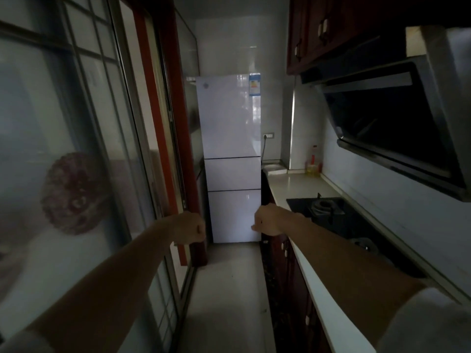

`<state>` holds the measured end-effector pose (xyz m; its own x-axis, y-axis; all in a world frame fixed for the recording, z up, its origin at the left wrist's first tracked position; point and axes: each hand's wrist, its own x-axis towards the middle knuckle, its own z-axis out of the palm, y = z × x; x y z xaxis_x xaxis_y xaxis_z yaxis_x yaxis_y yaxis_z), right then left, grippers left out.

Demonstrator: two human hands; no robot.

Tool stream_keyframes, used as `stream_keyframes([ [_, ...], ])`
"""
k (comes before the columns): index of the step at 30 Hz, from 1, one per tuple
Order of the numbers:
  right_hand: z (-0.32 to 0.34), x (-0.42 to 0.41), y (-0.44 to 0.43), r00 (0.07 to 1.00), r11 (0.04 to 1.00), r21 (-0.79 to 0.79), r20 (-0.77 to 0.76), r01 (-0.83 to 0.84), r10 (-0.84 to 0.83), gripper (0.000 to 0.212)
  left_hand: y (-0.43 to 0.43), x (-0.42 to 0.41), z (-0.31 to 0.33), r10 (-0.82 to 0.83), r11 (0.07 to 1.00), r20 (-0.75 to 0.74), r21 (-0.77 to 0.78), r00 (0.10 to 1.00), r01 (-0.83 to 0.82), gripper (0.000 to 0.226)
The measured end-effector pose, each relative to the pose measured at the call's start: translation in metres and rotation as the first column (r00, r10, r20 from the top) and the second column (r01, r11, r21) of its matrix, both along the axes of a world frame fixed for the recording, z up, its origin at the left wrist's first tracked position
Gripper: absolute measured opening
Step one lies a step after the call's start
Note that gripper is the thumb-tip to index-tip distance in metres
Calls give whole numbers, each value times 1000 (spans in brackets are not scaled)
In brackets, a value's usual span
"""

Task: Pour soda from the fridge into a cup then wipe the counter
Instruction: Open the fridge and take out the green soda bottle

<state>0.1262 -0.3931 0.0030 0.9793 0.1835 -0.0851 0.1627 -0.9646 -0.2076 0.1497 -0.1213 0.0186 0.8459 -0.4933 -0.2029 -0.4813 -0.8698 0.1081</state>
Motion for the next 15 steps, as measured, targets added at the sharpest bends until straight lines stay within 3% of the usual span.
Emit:
stream_keyframes([
  [6,-10,81,2,999,999,21,-4,-41,41,37,12,72,-7,-18,988,18,153,1000,15,23],
  [9,-14,127,8,998,998,6,-2,-63,63,36,11,116,-14,-5,991,15,133,1000,3,15],
  [15,-2,226,18,998,997,-53,6,-59,60,40,23,227,-16,12,999,38,37,999,-13,21],
])
